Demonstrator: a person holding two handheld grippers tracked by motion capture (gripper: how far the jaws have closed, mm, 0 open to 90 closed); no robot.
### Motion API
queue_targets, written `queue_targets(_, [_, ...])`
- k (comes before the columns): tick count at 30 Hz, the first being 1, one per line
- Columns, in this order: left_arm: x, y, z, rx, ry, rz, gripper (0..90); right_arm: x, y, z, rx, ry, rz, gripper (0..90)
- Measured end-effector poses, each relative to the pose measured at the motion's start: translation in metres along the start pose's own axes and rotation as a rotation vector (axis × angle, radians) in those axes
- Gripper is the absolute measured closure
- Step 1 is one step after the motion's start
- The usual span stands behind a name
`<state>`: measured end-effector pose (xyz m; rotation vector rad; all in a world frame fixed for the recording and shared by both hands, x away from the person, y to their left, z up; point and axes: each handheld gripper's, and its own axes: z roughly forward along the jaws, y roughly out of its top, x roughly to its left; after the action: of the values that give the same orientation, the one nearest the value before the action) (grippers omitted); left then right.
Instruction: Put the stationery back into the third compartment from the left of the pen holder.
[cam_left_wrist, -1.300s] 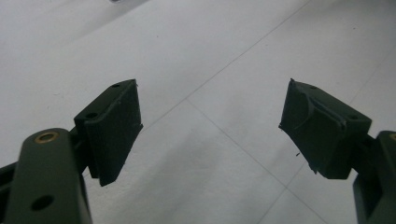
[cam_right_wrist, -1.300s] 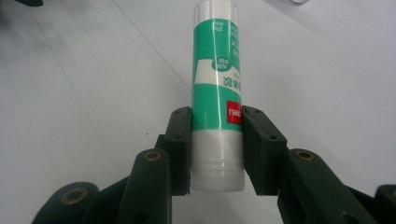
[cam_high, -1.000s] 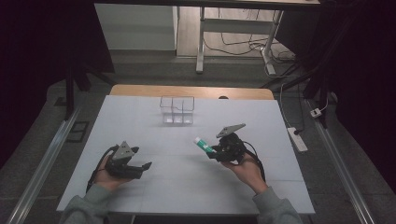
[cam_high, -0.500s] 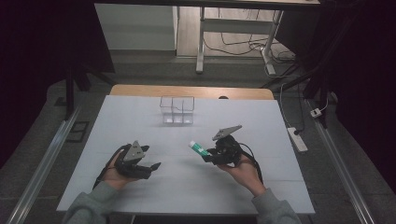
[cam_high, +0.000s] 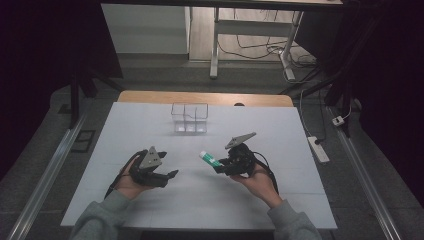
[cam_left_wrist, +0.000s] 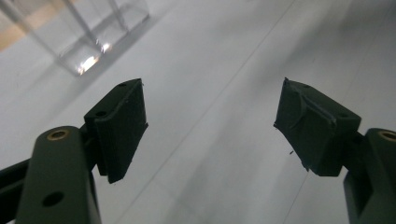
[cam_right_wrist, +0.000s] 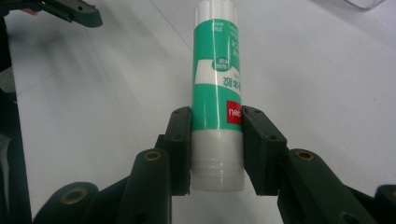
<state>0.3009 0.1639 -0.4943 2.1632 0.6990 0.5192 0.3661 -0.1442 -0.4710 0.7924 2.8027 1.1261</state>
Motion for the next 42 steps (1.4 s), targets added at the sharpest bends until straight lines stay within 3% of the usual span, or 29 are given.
queue_targets(4, [-0.005, 0.007, 0.010, 0.018, -0.014, 0.019, 24.8, 0.000, 0.002, 0.001, 0.001, 0.016, -0.006, 64.5])
queue_targets(6, [-0.008, 0.011, 0.014, 0.012, -0.042, 0.017, 24.3, -0.001, 0.003, 0.001, 0.002, 0.021, -0.008, 64.5])
queue_targets(11, [-0.015, 0.022, 0.021, 0.018, -0.064, 0.065, 24.5, -0.001, 0.003, 0.002, -0.003, 0.035, 0.000, 64.5])
queue_targets(23, [-0.024, 0.029, 0.037, 0.054, -0.078, 0.168, 22.8, 0.000, 0.003, 0.010, 0.025, 0.079, 0.015, 64.5])
queue_targets(36, [-0.038, 0.037, 0.046, 0.073, -0.077, 0.272, 22.5, 0.006, 0.003, 0.025, 0.093, 0.130, -0.013, 64.5])
queue_targets(40, [-0.041, 0.036, 0.050, 0.093, -0.096, 0.317, 26.5, 0.006, 0.003, 0.027, 0.106, 0.158, -0.036, 64.4])
queue_targets(42, [-0.044, 0.035, 0.052, 0.107, -0.085, 0.349, 29.4, 0.008, 0.003, 0.026, 0.103, 0.182, -0.021, 64.4])
